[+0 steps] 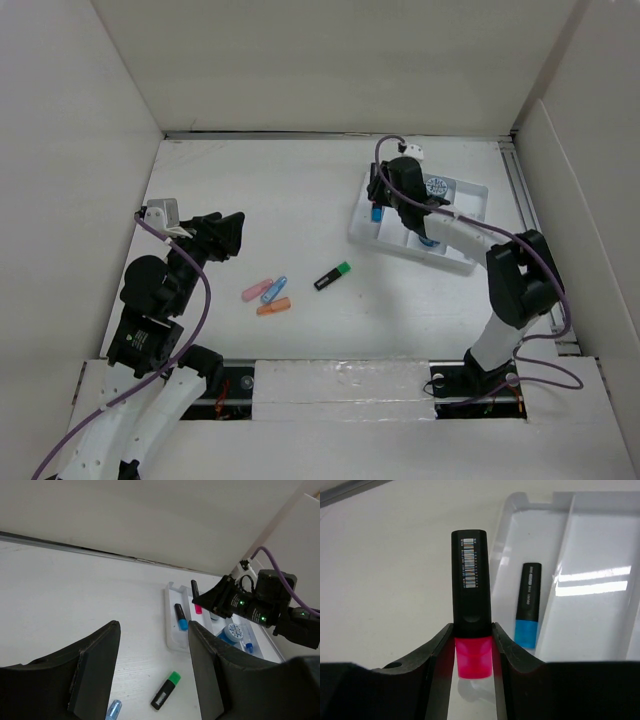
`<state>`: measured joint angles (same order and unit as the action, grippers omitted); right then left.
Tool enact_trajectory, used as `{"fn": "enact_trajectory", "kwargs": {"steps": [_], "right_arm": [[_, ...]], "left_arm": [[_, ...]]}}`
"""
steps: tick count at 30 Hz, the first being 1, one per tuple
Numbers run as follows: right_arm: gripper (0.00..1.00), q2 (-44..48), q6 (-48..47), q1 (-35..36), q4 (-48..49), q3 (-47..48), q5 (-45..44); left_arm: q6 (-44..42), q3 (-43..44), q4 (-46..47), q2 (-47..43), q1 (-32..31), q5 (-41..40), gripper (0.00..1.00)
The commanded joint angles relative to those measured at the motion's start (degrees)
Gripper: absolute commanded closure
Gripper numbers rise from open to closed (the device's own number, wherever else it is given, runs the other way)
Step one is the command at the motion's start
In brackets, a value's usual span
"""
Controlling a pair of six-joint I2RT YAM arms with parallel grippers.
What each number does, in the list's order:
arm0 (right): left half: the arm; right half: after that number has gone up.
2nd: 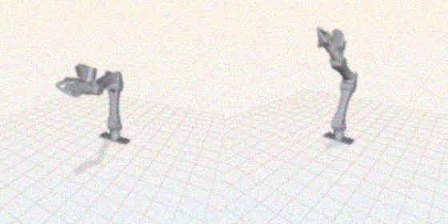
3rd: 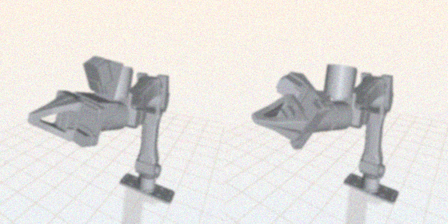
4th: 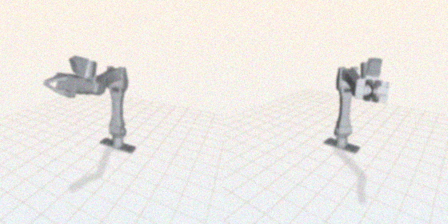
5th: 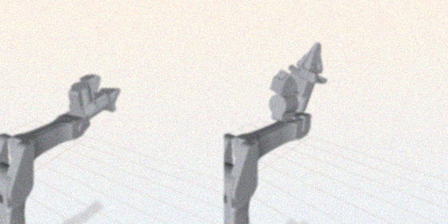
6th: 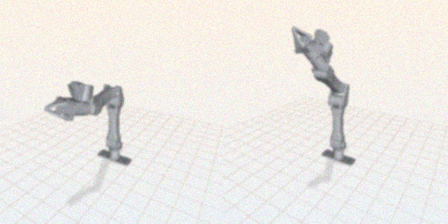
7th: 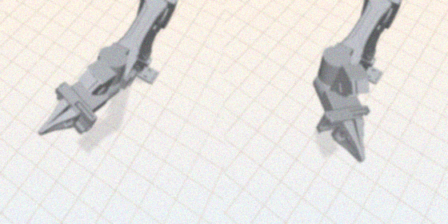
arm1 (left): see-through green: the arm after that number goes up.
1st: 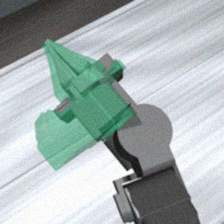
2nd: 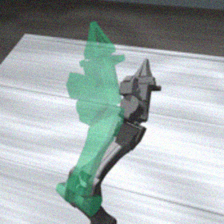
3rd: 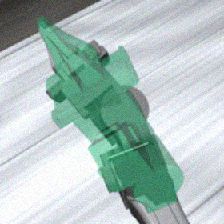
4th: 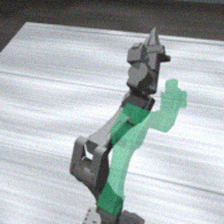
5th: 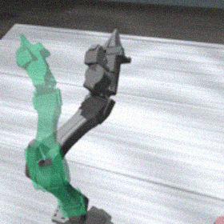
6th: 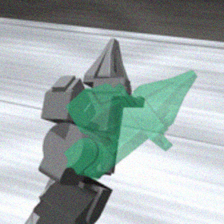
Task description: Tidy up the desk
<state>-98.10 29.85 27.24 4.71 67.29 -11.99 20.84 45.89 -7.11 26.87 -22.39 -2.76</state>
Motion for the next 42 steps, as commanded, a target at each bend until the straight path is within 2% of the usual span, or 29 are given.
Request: {"fn": "enact_trajectory", "kwargs": {"steps": [1, 2, 5, 6, 7, 9, 11, 14, 15, 16, 18, 19, 21, 23, 24, 26, 27, 29, 34, 38, 42], "right_arm": [[0.77, -1.7, 6.5, -1.4, 2.4, -1.4, 1.5], [0.77, -2.3, 6.5, -1.4, 2.6, -1.4, 1.5], [0.5, -4.7, 6.5, -2.9, 1.0, 1.3, 2.6], [0.35, -5.1, 6.3, -2.9, 0.2, 2.1, 3.5], [0.26, -5.2, 6.1, -2.9, -0.7, 2.6, 3.9], [0.16, -4.2, 5.0, -2.9, -0.3, 2.1, 4.5], [0.16, -1.1, 4.2, -1.3, -0.2, 0.4, 4.0], [0.51, 4.5, 2.8, 2.4, -0.8, -3.8, 2.1], [0.76, 5.9, 2.4, 3.8, -0.9, -5.2, 2.4], [0.87, 7.0, 2.3, 5.3, -1.4, -6.6, 2.8], [0.97, 9.1, 1.7, 10.5, -2.2, -10.3, 4.5], [0.97, 9.1, 1.4, 12.3, -3.9, -11.3, 4.7], [0.93, 8.4, 1.4, 16.2, -7.5, -12.8, 5.2], [0.83, 7.4, 1.5, 18.1, -11.3, -13.8, 5.7], [0.65, 7.5, 1.9, 19.2, -11.9, -14.4, 7.1], [0.47, 8.3, 2.5, 22.2, -12.4, -15.8, 9.2], [0.29, 8.1, 3.8, 24.2, -11.9, -16.2, 10.2], [0.25, 7.2, 4.7, 25.5, -11.3, -16.3, 9.9], [0.25, 2.5, 7.0, 25.5, -11.9, -14.5, 7.4], [0.21, -0.2, 7.4, 25.5, -11.7, -13.4, 2.2], [0.21, -4.1, 6.0, 24.9, -11.0, -8.4, -1.7]], "left_arm": [[-0.6, 1.0, 2.4, 0.1, 0.2, 0.7, 0.48], [-0.6, 1.0, 2.2, 0.2, 0.2, 0.7, 0.48], [-0.7, 0.8, 2.6, -0.2, 0.2, 0.7, 0.48], [-0.8, 0.8, 2.7, -0.2, 0.2, 0.5, 0.48], [-0.6, 0.8, 2.4, 0.1, 0.2, 0.4, 0.48], [-0.6, 0.9, 2.2, 0.1, 0.2, 0.4, 0.48], [-0.7, 0.7, 2.6, -0.1, 0.2, 0.4, 0.48], [-0.7, 1.0, 2.3, 0.7, 0.2, 0.2, 0.48], [-0.8, 1.1, 2.2, 0.8, 0.2, 0.4, 0.48], [-0.8, 1.0, 2.3, 0.8, 0.2, 0.5, 0.48], [-0.8, 1.0, 2.7, 0.5, 0.2, 0.5, 0.48], [-0.9, 1.0, 2.7, 0.7, 0.2, 0.5, 0.48], [-0.8, 1.0, 2.4, 1.0, 0.2, 0.6, 0.48], [-0.8, 0.9, 2.7, 0.8, 0.2, 1.1, 0.48], [-0.8, 0.9, 2.9, 0.8, 0.2, 1.2, 0.48], [-0.7, 1.1, 2.6, 1.3, 0.2, 1.0, 0.48], [-0.7, 1.1, 2.5, 1.3, 0.2, 1.3, 0.48], [-0.8, 1.0, 2.6, 1.2, 0.2, 1.4, 0.48], [-0.6, 0.9, 2.4, 0.6, 0.2, 1.0, 0.48], [-0.8, 0.9, 2.7, 0.1, 0.2, 0.7, 0.48], [-0.8, 0.8, 2.7, 0.1, 0.2, 1.2, 0.48]]}}
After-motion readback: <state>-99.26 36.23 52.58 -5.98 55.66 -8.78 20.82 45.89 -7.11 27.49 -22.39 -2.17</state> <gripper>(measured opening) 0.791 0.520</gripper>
